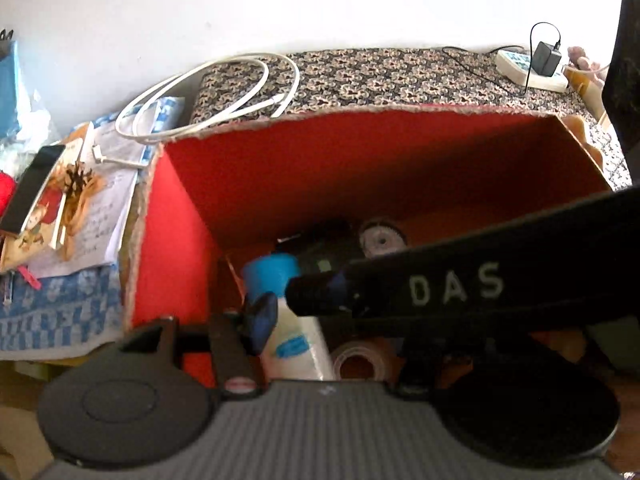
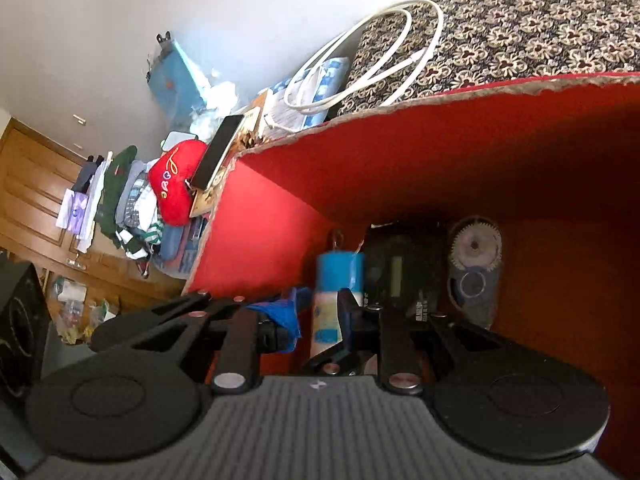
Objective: Organize rigid objects
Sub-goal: 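Lower the tube into the red box and open the right gripper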
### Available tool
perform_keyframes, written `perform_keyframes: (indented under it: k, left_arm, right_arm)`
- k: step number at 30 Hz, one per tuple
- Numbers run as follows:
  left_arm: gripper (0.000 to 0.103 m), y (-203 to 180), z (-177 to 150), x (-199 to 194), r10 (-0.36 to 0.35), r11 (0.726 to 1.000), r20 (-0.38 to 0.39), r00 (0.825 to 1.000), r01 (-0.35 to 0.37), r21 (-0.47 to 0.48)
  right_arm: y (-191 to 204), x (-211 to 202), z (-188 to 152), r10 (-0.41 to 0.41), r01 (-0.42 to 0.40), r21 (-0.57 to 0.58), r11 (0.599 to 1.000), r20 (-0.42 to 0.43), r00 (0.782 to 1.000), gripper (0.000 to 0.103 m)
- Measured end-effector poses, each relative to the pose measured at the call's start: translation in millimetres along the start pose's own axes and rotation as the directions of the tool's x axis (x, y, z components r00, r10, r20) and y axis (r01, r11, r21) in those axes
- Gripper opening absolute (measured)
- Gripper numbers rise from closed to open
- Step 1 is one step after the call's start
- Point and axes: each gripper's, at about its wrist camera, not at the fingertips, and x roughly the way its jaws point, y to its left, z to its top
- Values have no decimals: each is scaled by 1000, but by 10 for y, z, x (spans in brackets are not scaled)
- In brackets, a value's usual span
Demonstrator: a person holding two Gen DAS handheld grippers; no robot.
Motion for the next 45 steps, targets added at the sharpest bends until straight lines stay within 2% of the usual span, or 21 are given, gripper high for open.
perform_keyframes:
  k: [9,18,25,35,45]
  left_arm:
    - [61,-32,5,-35,68,997,1,998,-68,-19]
    - [62,-90,-30,-307,140,990,33,990,-139,-38]
    - [69,-227,-68,-581,205,979,74,976,-203,-27]
    - [72,-519,-107,-834,192,981,116,975,-192,-10]
    - [72,-842,-136,-916,177,984,116,977,-180,14]
  right_arm:
    - [100,-76,-31,-61,64,-57,996,68,996,4]
    - [106,-317,-141,-103,108,-24,994,145,984,4]
    - [171,-635,-298,-126,131,-7,991,214,969,4]
    - [166,-1099,-526,-130,132,13,991,279,951,4]
    - [-32,-1473,-676,-146,145,28,989,307,941,7]
